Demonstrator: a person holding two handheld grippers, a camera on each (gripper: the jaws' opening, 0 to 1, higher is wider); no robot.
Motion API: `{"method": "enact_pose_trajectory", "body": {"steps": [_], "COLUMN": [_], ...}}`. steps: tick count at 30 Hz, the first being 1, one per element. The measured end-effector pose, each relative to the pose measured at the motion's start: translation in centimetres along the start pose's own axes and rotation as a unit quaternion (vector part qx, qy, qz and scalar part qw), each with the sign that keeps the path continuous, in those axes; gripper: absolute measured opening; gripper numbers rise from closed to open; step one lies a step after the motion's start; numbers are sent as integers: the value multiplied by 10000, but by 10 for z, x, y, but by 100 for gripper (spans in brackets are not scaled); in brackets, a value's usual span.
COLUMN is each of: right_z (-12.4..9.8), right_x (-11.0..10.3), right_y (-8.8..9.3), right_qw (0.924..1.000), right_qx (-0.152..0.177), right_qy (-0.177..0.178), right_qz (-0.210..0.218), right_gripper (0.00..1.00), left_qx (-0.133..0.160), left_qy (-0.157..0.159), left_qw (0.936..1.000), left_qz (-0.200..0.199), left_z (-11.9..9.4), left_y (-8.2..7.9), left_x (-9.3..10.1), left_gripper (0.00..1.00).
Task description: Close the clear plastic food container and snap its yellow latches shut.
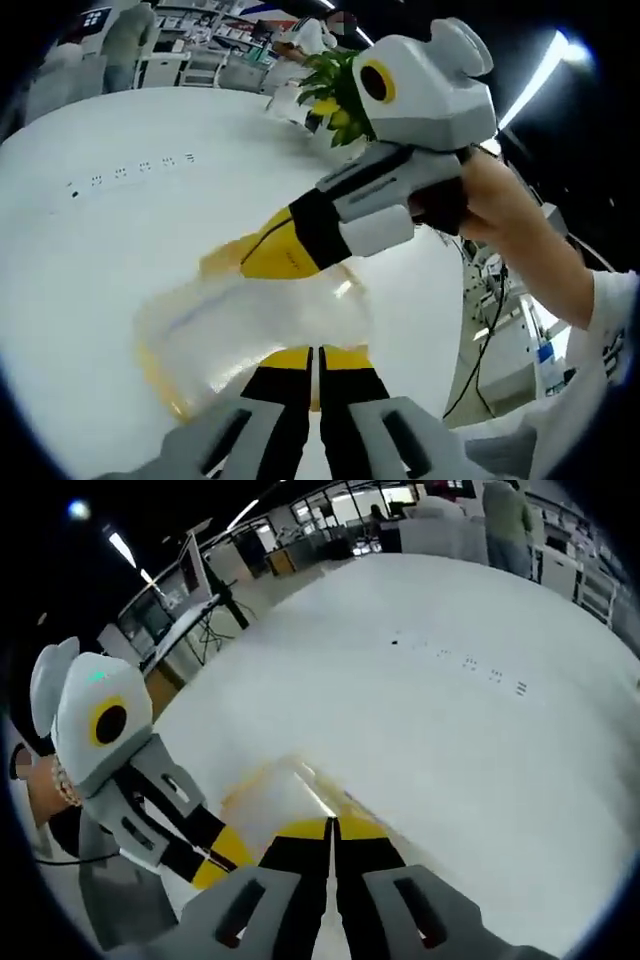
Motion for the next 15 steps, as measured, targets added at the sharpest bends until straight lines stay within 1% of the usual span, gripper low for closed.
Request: {"method": "enact_pose_trajectory", "body": {"steps": [4, 7, 8, 9, 10, 11, 13, 15], "right_z": [2, 7, 6, 7, 8, 10, 9, 11], "right_x": [3, 18, 20, 21, 23, 26, 28, 28], "right_y": [-7, -15, -14, -13, -13, -12, -9, -6], "right_qw": [9999, 9995, 9991, 9991, 9991, 9990, 9990, 9991], "right_qx": [95, 116, 121, 102, 88, 78, 54, -4], "right_qy": [32, 288, 376, 387, 395, 423, 438, 413], "right_qz": [29, -97, -149, -158, -158, -131, -93, -85], "right_gripper": [0, 0, 0, 0, 0, 0, 0, 0], "left_qx": [13, 36, 101, 51, 64, 119, 154, 136], "left_qy": [50, 38, 58, 105, 128, 195, 342, 395], "left_qw": [10000, 10000, 9999, 9999, 9999, 9997, 9993, 9991], "left_qz": [-31, -17, 28, 29, 43, 73, 18, 4], "left_z": [-5, -8, -10, -12, -14, -15, -18, -19], "left_y": [5, 9, 8, 11, 12, 14, 16, 21], "left_x": [2, 3, 5, 9, 12, 20, 30, 35], "left_gripper": [0, 0, 0, 0, 0, 0, 0, 0]}}
Point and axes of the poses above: the point that each gripper's makers call its tool centre point, and the gripper's own axes: z roughly forward along the fingers, x roughly to its right, y roughly out of its underside, the point moved 2 cm from there along -z, roughly backward along the fingers, and after that the axes turned 9 degrees about x, right-handed, at the moved point
